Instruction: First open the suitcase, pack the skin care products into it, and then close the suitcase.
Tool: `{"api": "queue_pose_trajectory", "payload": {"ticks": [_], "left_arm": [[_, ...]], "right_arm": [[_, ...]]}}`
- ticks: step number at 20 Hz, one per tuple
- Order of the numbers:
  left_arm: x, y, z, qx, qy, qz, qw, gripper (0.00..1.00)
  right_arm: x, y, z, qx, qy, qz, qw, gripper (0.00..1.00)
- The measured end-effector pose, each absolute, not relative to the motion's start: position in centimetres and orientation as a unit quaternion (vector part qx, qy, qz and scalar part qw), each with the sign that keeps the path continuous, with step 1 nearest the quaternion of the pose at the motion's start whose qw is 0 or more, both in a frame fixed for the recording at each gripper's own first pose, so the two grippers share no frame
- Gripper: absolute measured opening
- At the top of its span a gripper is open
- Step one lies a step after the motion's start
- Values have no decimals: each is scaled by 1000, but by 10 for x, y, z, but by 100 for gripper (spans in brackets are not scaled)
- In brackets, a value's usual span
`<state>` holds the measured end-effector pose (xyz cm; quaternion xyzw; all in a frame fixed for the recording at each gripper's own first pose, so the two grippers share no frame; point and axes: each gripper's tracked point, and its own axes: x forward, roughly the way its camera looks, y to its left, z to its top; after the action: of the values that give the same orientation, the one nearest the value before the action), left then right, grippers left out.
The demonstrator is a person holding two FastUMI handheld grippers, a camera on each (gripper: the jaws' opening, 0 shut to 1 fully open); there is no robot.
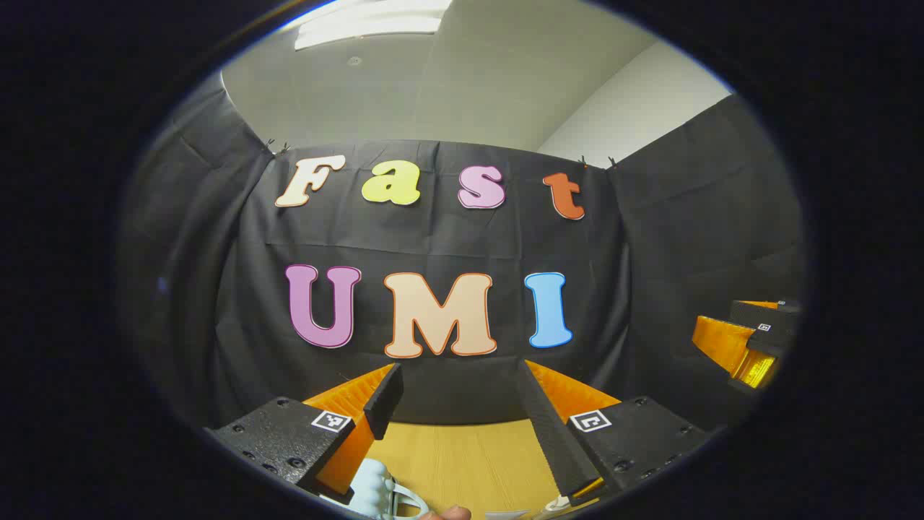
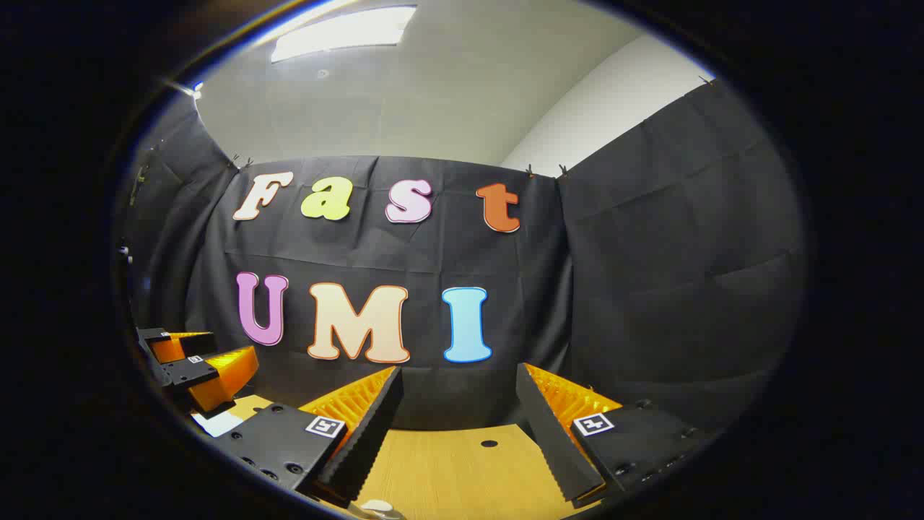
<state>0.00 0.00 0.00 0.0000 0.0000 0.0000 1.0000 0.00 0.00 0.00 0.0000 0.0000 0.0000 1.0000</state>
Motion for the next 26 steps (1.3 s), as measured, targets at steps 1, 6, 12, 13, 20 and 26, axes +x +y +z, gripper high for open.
{"api": "queue_pose_trajectory", "payload": {"ticks": [1,6,12,13,20,26], "left_arm": [[-1,1,-1,-1,1,3,1000,94],[-8,14,-12,1,19,27,999,94],[-20,29,-14,10,23,52,998,92],[-22,31,-17,10,26,55,998,94],[-44,42,-78,24,98,103,990,94],[-55,55,-156,25,186,111,976,94]], "right_arm": [[0,0,0,-1,-2,1,1000,98],[0,16,-5,8,-3,23,1000,98],[0,28,-14,7,12,45,999,99],[-1,29,-13,6,12,50,999,96],[-8,40,-31,23,18,125,992,98],[-4,40,-44,4,30,134,990,98]]}}
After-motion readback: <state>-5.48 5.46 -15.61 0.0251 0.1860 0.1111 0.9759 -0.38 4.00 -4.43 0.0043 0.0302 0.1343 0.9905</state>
